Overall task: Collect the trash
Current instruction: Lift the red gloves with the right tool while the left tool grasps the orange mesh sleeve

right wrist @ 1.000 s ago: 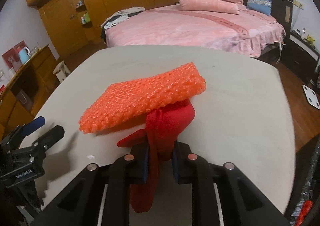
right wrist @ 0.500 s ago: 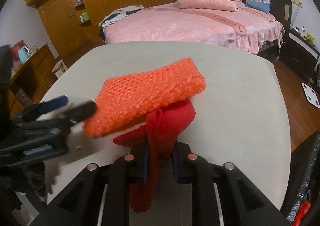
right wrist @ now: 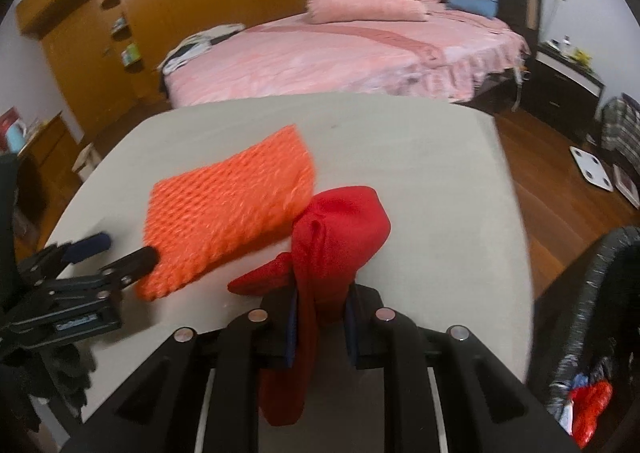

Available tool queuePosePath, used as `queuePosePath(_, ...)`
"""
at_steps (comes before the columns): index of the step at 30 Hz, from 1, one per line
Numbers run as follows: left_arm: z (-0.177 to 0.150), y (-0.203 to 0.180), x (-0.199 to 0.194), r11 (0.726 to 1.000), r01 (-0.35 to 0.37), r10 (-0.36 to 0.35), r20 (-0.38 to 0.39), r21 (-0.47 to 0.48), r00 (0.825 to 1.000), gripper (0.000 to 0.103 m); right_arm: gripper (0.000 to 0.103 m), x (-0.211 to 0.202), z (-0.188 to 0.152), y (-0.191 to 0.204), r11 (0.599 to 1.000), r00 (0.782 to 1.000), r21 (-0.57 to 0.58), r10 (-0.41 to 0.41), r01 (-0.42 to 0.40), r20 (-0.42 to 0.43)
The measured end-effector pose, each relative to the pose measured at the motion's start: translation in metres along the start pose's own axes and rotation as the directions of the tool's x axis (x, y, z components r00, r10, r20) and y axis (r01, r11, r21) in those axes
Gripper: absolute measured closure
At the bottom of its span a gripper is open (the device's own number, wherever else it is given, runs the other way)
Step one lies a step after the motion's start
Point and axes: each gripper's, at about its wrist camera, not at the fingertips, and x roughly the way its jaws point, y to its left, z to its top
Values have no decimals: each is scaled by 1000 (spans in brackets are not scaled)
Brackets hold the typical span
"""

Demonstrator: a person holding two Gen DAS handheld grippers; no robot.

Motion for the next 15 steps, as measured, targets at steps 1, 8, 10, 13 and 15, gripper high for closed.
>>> queuePosePath(1, 2, -1, -2, 1000, 18, -18, 5, -14, 1000, 12, 84, 0, 1, -2, 1000, 1000, 5, -4, 4, 2)
queuePosePath(8, 14, -24, 0, 999, 50, -50, 20, 14, 999, 12, 84, -7, 8, -18, 999, 999, 25, -37, 36, 26)
queuePosePath(10, 14, -27, 11, 999, 42, -41, -16, 14, 999, 12, 84, -6, 8, -18, 999, 999, 25, -36, 36, 21)
queuePosePath(13, 11, -30, 14, 999, 38, -38, -1, 3, 999, 12, 84, -2, 5, -20, 999, 999, 22, -33, 33, 6)
queuePosePath(15, 10, -30, 12, 999, 54, -54, 8, 1, 999, 21, 84, 2, 3, -21, 999, 1000, 30, -31, 31, -1)
